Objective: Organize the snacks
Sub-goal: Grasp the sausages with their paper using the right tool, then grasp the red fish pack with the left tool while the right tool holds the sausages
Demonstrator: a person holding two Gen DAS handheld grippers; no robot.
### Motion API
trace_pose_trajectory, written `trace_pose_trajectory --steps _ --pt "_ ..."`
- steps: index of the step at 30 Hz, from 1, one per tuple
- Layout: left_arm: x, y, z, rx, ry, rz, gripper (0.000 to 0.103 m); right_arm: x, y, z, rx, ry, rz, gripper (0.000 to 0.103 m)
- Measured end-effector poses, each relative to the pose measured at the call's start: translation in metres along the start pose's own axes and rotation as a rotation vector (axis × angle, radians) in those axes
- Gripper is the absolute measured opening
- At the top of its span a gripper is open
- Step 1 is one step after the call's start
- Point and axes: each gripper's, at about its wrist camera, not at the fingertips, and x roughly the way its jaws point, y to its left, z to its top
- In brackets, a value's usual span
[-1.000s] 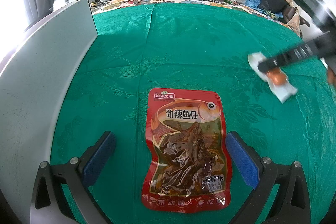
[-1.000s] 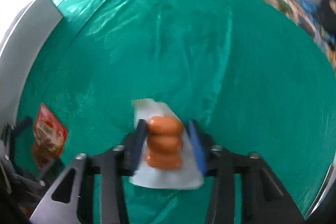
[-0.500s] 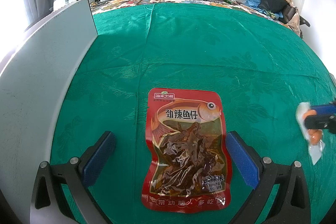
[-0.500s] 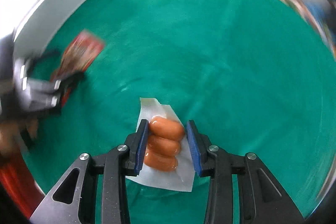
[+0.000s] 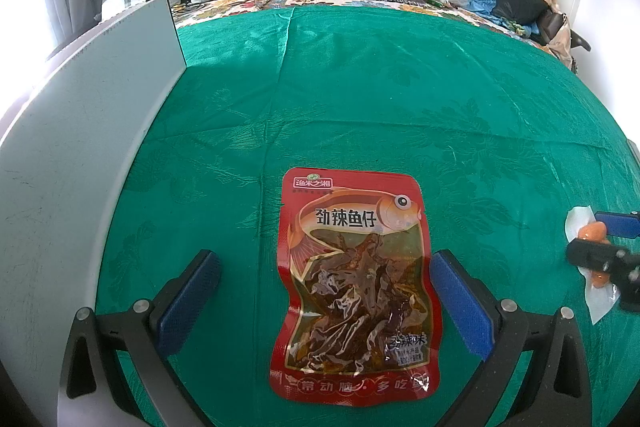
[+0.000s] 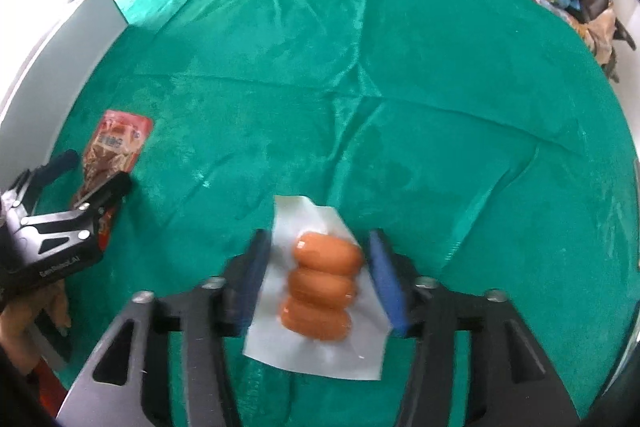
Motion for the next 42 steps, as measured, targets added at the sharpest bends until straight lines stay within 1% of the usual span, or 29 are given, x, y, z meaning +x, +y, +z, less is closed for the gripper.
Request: trace_pose_trajectory --steps 3,5,10,18,20,21,22,23,24,25,26,27,28,29,31,32,33,34,35,36,37,38,39,40,41,42 --pt "0.000 0.000 0.000 0.000 0.000 0.000 0.103 0.000 0.011 -0.007 -0.040 -0.024 -0.042 0.071" --pt "0.000 0.000 0.000 0.000 0.000 0.000 0.103 0.000 0.014 -0.013 -0.028 -0.053 -0.034 0.078" --pt "0.000 0.000 0.000 0.000 0.000 0.000 0.103 -0.004 0.015 -0.026 -0.032 -0.112 -0.039 0.085" --pt "0.000 0.000 0.000 0.000 0.000 0.000 0.103 -0.003 0.015 -0.023 -0.027 -0.124 -0.044 0.088" --pt "0.000 0.000 0.000 0.000 0.002 -0.005 0.103 -0.002 0.016 -0.021 -0.021 -0.106 -0.046 0.089" --pt "0.002 -0.001 0.002 0.013 0.019 -0.011 0.103 -0.001 0.015 -0.017 -0.021 -0.091 -0.044 0.089" --pt "0.004 -0.001 0.006 0.033 0.060 -0.027 0.103 -0.001 0.013 -0.009 -0.026 -0.040 -0.026 0.088" --pt "0.005 0.000 0.010 0.050 0.102 -0.041 0.103 -0.001 0.007 -0.003 -0.017 -0.004 0.012 0.086" --pt "0.007 0.000 0.013 0.068 0.144 -0.052 0.103 -0.004 -0.003 0.003 0.021 0.015 0.083 0.086" --pt "0.007 0.002 0.015 0.069 0.175 -0.068 0.103 -0.013 -0.028 0.010 0.128 0.011 0.214 0.086" --pt "0.006 0.004 0.016 0.057 0.186 -0.090 0.103 -0.018 -0.046 0.013 0.203 -0.001 0.261 0.086" --pt "0.005 0.007 0.016 0.038 0.187 -0.111 0.103 -0.023 -0.064 0.016 0.265 -0.012 0.279 0.086" --pt "0.004 0.008 0.016 0.021 0.185 -0.120 0.103 -0.028 -0.081 0.019 0.312 -0.018 0.275 0.086" --pt "0.004 0.008 0.016 0.013 0.183 -0.118 0.102 -0.031 -0.093 0.022 0.321 -0.009 0.250 0.087" --pt "0.005 0.000 0.014 0.037 0.184 -0.081 0.102 -0.025 -0.095 0.022 0.263 0.065 0.205 0.088" --pt "0.005 -0.007 0.012 0.070 0.188 -0.057 0.101 -0.021 -0.091 0.020 0.240 0.100 0.206 0.088" --pt "0.003 -0.014 0.010 0.101 0.175 -0.050 0.095 -0.017 -0.081 0.016 0.213 0.126 0.223 0.088" --pt "-0.003 -0.017 0.008 0.109 0.152 -0.066 0.083 -0.015 -0.070 0.012 0.180 0.140 0.231 0.086" --pt "-0.008 -0.019 0.006 0.118 0.141 -0.073 0.069 -0.013 -0.057 0.009 0.136 0.146 0.219 0.086" --pt "-0.011 -0.019 0.003 0.125 0.139 -0.077 0.067 -0.010 -0.045 0.005 0.089 0.142 0.190 0.086" --pt "-0.014 -0.019 0.002 0.123 0.139 -0.078 0.058 -0.008 -0.032 0.001 0.046 0.131 0.154 0.086" --pt "-0.017 -0.016 0.001 0.116 0.132 -0.076 0.046 -0.005 -0.021 -0.004 -0.001 0.119 0.115 0.084" --pt "-0.020 -0.012 0.000 0.099 0.136 -0.085 0.045 -0.006 -0.013 -0.008 -0.046 0.095 0.070 0.079" --pt "-0.023 -0.007 -0.002 0.069 0.140 -0.103 0.045 -0.006 -0.001 -0.014 -0.125 0.080 -0.013 0.063" --pt "-0.026 -0.001 -0.004 0.032 0.143 -0.127 0.044 -0.010 0.003 -0.016 -0.135 0.063 -0.017 0.063" --pt "-0.029 0.005 -0.007 0.002 0.144 -0.145 0.044 -0.011 0.000 -0.017 -0.105 0.084 0.005 0.062"
